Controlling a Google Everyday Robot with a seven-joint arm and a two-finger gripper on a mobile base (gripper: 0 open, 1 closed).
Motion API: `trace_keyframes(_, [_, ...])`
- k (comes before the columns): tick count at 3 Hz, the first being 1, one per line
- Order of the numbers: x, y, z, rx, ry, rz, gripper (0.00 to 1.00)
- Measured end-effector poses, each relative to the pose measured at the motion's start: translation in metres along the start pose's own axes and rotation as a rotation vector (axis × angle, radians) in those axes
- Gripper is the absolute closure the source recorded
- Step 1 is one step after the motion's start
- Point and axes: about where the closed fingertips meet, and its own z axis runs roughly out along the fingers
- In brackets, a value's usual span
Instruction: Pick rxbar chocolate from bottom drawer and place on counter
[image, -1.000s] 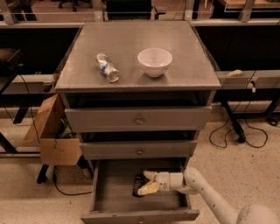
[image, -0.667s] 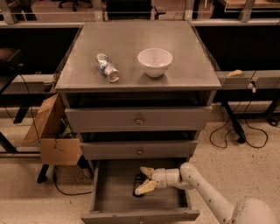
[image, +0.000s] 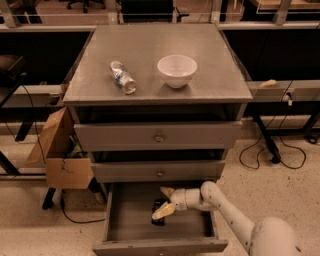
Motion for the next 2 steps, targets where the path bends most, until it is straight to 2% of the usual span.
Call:
trace_keyframes(1, [0.019, -0.024, -0.006, 0.054, 0.01, 0.007, 0.0])
trace_keyframes(2, [0.032, -0.039, -0.008, 0.116, 0.057, -0.028, 0.0])
